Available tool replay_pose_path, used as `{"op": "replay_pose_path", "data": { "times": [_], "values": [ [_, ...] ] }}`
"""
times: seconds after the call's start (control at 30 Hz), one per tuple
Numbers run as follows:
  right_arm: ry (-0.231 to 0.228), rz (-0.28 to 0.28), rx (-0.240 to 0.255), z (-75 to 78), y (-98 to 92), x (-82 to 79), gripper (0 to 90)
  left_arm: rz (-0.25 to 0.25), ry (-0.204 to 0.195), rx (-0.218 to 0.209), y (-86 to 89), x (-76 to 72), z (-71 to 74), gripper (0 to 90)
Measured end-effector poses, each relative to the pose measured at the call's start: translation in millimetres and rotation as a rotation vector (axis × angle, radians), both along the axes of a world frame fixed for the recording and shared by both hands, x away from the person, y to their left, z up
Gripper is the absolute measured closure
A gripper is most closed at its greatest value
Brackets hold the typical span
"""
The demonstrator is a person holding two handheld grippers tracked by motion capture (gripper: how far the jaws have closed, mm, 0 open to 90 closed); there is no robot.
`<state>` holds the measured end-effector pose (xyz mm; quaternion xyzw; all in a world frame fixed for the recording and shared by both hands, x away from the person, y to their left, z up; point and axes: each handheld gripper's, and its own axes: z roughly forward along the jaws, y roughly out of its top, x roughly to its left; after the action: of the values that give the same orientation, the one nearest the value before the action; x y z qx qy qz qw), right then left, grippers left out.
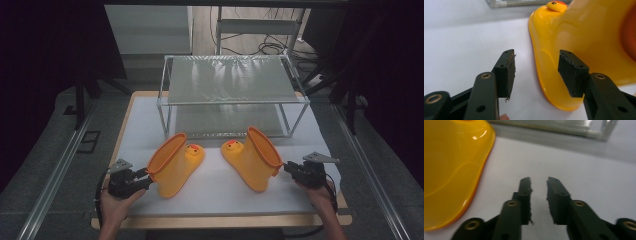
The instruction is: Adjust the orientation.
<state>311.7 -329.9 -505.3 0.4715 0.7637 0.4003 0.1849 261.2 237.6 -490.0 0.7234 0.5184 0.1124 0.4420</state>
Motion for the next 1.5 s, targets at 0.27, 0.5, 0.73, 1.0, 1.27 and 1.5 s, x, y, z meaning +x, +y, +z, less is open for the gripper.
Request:
{"op": "replay_pose_path", "data": {
  "times": [0.27, 0.5, 0.73, 1.0, 1.27, 1.5],
  "values": [
    [-0.001, 0.154, -0.043, 0.5, 20.9, 0.2, 87.7, 0.009, -0.007, -0.016, 7.4, 1.6, 2.0, 46.4],
    [0.002, 0.264, -0.089, -4.8, 40.5, -0.5, 89.7, 0.005, 0.004, -0.029, 6.9, 2.0, -1.1, 45.9],
    [0.002, 0.339, -0.122, -7.0, 51.3, -7.1, 90.0, 0.011, -0.002, -0.044, 9.0, 0.2, -0.3, 46.0],
    [-0.002, 0.46, -0.116, -7.3, 67.2, -16.8, 89.9, 0.02, 0.014, -0.042, 9.2, 0.6, -2.7, 46.1],
    [-0.009, 0.544, -0.118, -8.0, 96.7, -23.3, 89.8, 0.024, 0.012, -0.07, 13.6, 0.1, -0.6, 46.1],
    [-0.034, 0.562, -0.14, -9.7, 117.0, -27.8, 86.0, 0.022, 0.014, -0.077, 14.3, 0.0, -0.3, 46.1]
  ]
}}
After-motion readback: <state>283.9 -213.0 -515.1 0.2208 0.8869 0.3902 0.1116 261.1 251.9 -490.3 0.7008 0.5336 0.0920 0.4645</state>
